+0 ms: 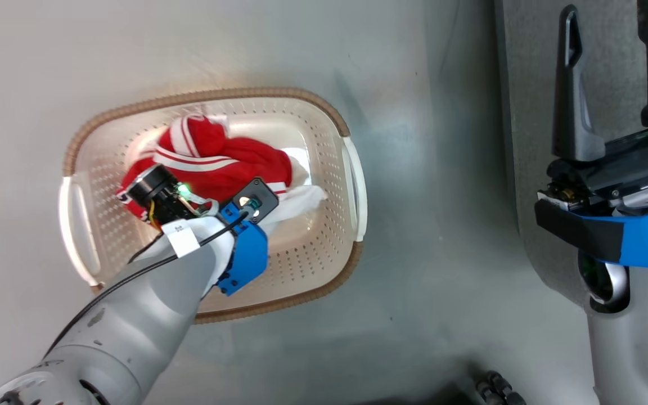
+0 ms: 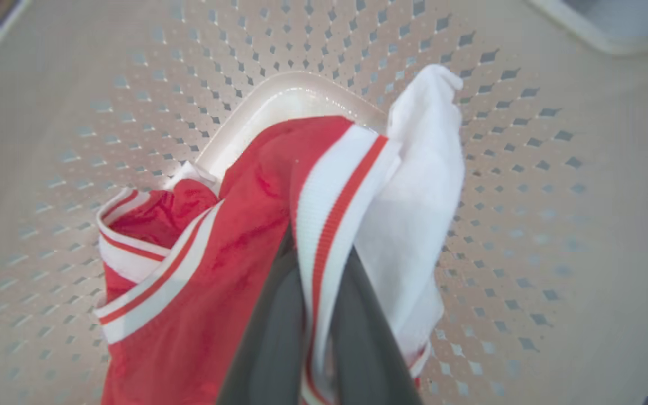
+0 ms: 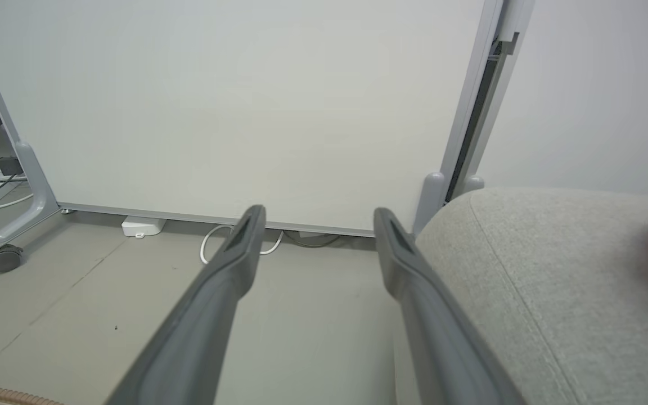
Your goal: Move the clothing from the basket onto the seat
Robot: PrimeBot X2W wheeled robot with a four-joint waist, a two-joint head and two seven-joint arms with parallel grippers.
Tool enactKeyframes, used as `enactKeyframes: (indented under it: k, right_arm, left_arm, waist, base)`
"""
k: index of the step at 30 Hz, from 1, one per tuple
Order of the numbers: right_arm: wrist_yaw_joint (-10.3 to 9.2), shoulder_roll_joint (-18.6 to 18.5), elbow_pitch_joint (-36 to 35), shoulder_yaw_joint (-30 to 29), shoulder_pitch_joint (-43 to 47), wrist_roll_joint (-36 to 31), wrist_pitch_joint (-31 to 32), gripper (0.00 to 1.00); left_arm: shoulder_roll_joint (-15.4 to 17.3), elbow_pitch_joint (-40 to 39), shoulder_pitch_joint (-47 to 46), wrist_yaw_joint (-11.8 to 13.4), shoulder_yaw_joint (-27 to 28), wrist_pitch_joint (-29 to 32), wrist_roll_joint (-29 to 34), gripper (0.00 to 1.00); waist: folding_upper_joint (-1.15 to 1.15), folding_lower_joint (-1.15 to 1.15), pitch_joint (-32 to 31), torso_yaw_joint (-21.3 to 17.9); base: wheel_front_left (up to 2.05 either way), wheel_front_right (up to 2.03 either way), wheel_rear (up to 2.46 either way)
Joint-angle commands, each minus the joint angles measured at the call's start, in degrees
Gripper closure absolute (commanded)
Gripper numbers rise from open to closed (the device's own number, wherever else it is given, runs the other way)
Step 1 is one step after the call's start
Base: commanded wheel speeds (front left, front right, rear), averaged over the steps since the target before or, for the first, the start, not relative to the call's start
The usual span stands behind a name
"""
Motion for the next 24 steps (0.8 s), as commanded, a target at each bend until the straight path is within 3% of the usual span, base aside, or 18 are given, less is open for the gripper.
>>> enactKeyframes:
  k: [1,14,24]
  right_arm:
    - [0.02,-0.62,0.31,-0.5,0.45,-0.06,-0.22,0.0]
    - [0.02,-1.21,4.5,-1.35,4.44,0.48,-0.22,0.0]
    - [0.02,-0.35,8.16,-2.06,9.24,1.43,-0.22,0.0]
  left_arm:
    - [-0.68,-0.41,0.45,-0.01,-0.1,-1.07,-0.92,1.0]
    - [-3.14,-1.77,3.01,-0.01,1.09,-8.38,-5.79,1.0]
    - [-1.6,-6.74,4.6,1.0,5.57,-9.14,-7.32,1.0]
  waist:
    - [0.0,0.0,-3.29,1.82]
    - [0.0,0.0,-16.87,5.54]
    - [0.0,0.0,-27.21,7.08]
  base:
    - [0.0,0.0,0.0]
    - [0.0,0.0,0.0]
    - [0.0,0.0,0.0]
